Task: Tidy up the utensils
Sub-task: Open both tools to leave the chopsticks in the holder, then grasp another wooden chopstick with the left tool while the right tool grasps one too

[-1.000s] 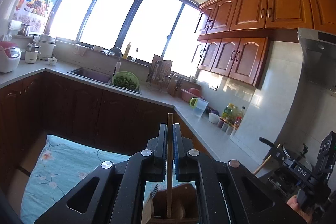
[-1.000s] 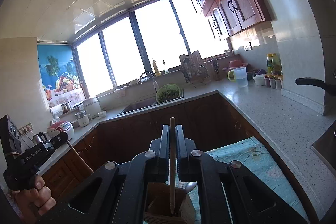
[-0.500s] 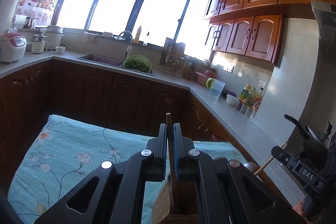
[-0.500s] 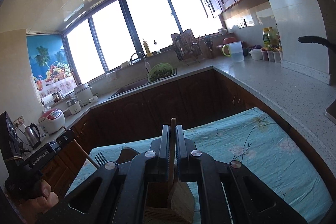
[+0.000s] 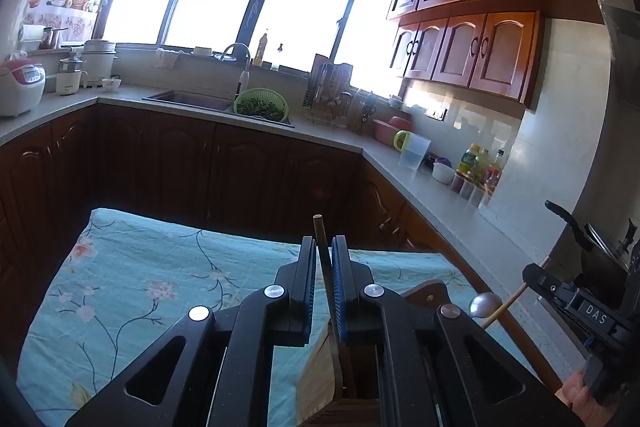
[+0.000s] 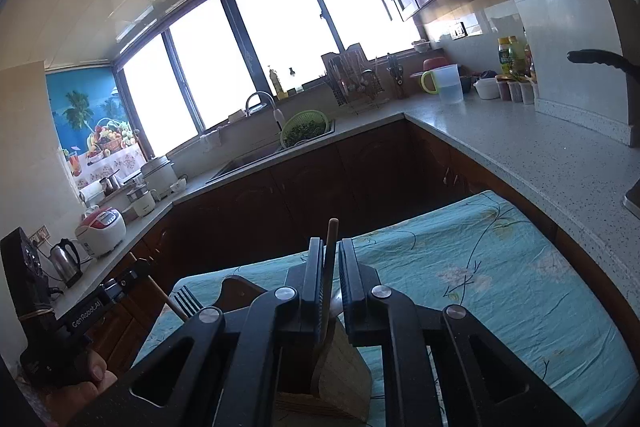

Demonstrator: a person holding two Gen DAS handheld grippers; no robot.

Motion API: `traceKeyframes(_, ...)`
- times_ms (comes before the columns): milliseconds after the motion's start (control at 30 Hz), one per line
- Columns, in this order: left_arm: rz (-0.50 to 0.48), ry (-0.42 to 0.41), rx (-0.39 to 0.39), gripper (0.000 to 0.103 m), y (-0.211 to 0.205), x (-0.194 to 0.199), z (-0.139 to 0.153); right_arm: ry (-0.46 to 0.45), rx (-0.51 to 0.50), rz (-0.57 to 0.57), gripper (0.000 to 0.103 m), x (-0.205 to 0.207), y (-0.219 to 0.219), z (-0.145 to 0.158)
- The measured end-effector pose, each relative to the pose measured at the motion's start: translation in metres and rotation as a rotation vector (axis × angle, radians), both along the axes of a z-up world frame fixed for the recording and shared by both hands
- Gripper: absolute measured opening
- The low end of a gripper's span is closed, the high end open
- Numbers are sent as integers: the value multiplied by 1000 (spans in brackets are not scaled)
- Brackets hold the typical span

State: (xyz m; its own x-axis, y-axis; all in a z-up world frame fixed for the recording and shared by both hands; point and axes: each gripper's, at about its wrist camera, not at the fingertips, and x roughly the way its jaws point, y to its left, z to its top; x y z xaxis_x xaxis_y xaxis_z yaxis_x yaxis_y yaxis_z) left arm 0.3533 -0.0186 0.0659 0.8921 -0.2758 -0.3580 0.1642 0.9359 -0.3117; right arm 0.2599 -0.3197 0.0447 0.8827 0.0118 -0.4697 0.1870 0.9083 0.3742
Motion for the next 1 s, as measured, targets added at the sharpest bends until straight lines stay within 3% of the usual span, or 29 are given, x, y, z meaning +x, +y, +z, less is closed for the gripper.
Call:
traceKeyframes(33, -1, 1, 1, 24, 2, -2, 1, 2, 5, -1, 14, -1, -1, 0)
traceKeyframes(67, 6, 1, -2, 31, 5, -3, 3, 2, 12, -6, 24, -2, -2, 1)
traceKeyframes(100, 9, -4, -8, 47, 9, -8, 5, -5, 26, -7, 34, -4, -4, 2)
traceKeyframes(133, 16, -17, -13, 51, 12, -12, 8, -20, 41, -7, 54, -8, -5, 4)
traceKeyframes(167, 24, -22, -11, 52, 13, -17, 9, -35, 50, -11, 66, -12, -6, 6)
traceKeyframes(300, 34, -9, -23, 66, 22, -33, 8, -82, 60, -28, 82, -31, -9, 20)
traceKeyframes(367, 48, -3, -28, 73, 27, -47, 4, -104, 65, -34, 98, -42, -9, 25)
traceKeyframes(433, 52, 4, -36, 78, 31, -64, 0, -123, 62, -35, 99, -54, -7, 28)
traceKeyframes(633, 58, 54, -46, 80, 41, -105, -8, -92, 57, -9, 99, -86, 6, 23)
traceKeyframes(1000, 46, 173, -53, 81, 58, -176, -30, 46, 74, -7, 99, -153, 19, -20)
